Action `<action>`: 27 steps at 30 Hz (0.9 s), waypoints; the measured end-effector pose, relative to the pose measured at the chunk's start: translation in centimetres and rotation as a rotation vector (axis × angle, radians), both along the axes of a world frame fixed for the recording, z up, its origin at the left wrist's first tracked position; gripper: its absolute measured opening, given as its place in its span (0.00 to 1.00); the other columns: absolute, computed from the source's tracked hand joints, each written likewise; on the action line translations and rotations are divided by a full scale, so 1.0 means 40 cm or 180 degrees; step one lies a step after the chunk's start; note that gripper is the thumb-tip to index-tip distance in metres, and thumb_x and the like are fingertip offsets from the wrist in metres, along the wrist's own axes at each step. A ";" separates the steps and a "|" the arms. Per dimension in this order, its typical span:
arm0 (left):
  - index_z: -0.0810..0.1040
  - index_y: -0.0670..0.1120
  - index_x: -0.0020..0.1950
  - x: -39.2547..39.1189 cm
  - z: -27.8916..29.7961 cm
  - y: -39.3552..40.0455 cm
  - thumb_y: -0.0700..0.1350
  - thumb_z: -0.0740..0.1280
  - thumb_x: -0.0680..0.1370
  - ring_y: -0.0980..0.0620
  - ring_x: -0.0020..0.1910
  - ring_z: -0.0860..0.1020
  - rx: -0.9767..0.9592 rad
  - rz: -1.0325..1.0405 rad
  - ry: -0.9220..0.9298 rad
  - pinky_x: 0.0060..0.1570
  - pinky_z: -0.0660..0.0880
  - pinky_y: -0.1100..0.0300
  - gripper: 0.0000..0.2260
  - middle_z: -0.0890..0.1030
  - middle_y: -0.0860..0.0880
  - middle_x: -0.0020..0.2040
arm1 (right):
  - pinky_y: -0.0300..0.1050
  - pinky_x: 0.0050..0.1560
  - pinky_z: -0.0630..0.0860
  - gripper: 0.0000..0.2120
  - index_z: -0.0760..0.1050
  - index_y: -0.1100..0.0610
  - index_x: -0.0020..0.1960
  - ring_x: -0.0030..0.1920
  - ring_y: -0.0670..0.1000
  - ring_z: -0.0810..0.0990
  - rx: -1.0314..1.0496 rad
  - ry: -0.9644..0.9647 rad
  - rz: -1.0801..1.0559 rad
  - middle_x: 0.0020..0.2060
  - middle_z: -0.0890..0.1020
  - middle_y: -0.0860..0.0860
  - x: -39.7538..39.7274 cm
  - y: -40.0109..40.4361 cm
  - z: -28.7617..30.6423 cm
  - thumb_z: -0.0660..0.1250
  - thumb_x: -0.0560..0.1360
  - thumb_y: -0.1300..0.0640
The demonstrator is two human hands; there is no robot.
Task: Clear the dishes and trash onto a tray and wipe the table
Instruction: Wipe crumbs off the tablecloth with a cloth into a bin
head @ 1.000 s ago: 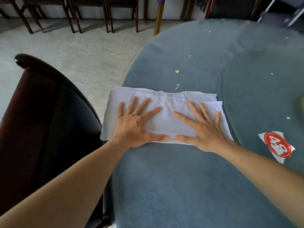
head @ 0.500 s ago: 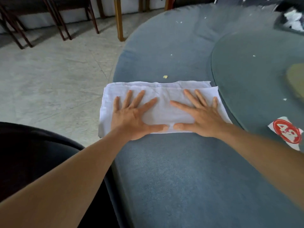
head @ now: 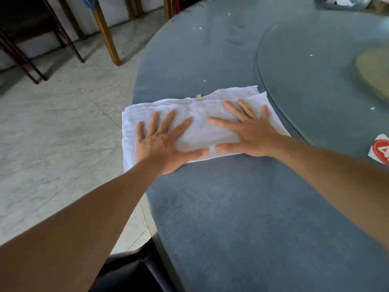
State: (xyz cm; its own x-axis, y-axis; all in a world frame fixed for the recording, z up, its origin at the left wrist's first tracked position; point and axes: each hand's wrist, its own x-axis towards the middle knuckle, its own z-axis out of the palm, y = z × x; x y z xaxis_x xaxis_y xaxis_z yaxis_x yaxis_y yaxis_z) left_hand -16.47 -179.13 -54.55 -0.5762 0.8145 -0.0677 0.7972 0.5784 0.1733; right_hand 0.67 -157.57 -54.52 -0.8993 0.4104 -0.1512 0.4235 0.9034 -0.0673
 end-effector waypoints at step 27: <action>0.45 0.76 0.76 -0.339 0.014 0.213 0.89 0.47 0.57 0.54 0.81 0.34 0.0009 -0.0869 -0.0255 0.76 0.31 0.42 0.48 0.40 0.63 0.83 | 0.83 0.71 0.42 0.38 0.39 0.16 0.72 0.83 0.55 0.35 -0.0142 0.0013 -0.0862 0.83 0.36 0.40 -0.196 0.059 0.024 0.41 0.64 0.12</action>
State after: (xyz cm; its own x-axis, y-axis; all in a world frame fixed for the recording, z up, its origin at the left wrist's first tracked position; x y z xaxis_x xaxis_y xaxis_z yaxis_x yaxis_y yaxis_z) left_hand -30.04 -170.62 -53.99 -0.3284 0.9390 -0.1019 0.9070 0.3436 0.2434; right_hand -7.16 -155.20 -53.54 -0.7583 0.6290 -0.1712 0.6490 0.7533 -0.1066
